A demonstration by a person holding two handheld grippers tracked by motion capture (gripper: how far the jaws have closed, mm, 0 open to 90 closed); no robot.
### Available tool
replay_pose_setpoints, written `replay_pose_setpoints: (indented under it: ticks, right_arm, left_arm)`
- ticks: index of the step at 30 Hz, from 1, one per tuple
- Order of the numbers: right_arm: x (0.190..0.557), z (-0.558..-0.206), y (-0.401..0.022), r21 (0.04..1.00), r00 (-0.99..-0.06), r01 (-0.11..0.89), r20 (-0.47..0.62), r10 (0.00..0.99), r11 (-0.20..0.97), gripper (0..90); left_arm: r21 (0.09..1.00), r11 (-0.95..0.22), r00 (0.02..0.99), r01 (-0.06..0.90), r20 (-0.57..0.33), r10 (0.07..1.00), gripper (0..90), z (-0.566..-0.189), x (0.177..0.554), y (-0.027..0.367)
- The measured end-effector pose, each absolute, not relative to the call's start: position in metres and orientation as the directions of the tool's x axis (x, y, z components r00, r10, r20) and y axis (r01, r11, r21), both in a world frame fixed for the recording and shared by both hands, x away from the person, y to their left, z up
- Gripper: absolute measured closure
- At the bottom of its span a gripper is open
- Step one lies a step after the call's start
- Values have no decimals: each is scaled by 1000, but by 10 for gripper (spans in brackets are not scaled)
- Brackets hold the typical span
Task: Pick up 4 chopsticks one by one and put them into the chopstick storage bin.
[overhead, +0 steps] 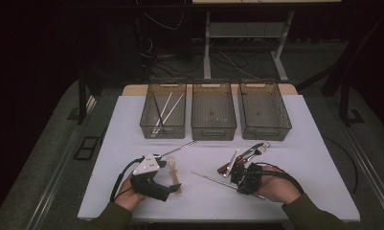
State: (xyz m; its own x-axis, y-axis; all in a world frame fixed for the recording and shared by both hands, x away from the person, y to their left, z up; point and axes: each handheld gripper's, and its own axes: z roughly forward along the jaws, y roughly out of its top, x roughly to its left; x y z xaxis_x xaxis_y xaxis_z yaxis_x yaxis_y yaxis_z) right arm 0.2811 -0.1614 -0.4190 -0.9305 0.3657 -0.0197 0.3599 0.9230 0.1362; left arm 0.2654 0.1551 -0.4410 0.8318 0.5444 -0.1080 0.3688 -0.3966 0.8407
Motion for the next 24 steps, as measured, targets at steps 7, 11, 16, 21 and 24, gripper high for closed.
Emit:
replay_pose_setpoints:
  ticks: [7,11,16,21,24]
  right_arm:
    - [284,-418,-170,180,-924,379,25,381,908,850]
    - [288,-414,-177,237,-912,406,44,408,882,850]
    - [293,-410,-186,317,-894,441,70,443,840,850]
    - [298,-408,-194,409,-875,470,97,475,782,850]
    - [301,-407,-199,486,-868,473,113,483,735,850]
  left_arm:
    - [840,-402,835,364,-104,540,33,-441,266,156]
    - [842,-397,835,365,-108,540,33,-440,265,156]
    - [842,-399,837,362,-106,537,33,-440,266,157]
    - [845,-391,837,365,-113,536,33,-439,265,157]
    - [846,-388,836,365,-114,537,33,-439,265,157]
